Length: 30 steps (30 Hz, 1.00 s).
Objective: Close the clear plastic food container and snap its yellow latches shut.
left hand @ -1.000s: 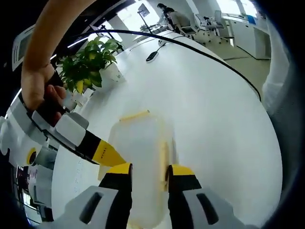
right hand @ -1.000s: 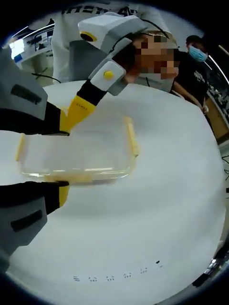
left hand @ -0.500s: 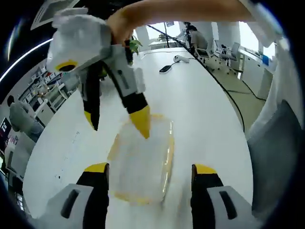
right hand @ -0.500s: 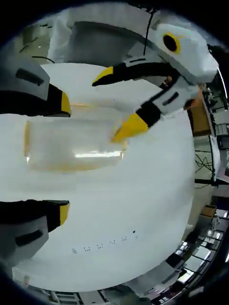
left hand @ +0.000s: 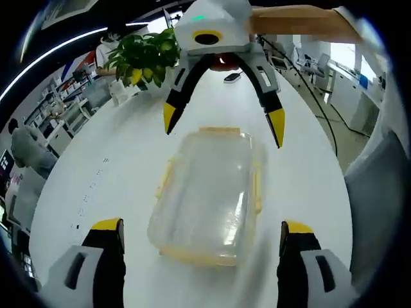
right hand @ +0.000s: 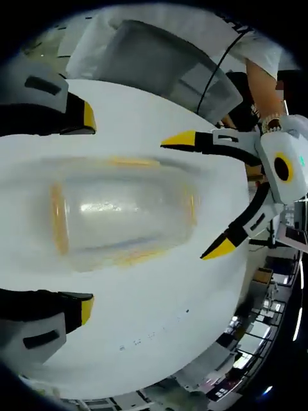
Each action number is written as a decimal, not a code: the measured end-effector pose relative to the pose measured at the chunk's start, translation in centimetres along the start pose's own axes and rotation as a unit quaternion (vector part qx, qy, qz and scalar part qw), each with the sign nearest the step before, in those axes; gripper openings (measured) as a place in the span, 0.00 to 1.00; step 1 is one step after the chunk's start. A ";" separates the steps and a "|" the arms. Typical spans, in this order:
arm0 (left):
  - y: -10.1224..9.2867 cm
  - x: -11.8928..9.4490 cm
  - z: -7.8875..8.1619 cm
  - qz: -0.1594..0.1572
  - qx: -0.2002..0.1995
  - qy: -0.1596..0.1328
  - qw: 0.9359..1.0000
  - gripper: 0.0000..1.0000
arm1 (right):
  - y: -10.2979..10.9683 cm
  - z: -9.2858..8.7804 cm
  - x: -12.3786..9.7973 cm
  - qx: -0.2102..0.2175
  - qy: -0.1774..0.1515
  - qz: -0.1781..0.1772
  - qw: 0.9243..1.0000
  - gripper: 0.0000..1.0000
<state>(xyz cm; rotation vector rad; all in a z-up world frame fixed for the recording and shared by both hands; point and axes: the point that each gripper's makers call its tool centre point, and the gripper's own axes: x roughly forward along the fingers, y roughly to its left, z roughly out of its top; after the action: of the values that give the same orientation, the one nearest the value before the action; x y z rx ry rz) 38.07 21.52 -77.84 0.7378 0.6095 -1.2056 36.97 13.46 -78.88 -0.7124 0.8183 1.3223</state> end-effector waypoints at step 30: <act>-2.4 -3.1 -6.2 0.008 0.046 0.067 0.997 0.76 | 4.0 2.9 4.3 -0.046 0.019 0.006 0.999 0.78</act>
<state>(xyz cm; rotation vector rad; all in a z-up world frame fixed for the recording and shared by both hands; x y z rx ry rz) 34.77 27.73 -79.80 0.9056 0.6612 -1.1816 33.58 18.62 -80.89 -0.8076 0.7973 1.3667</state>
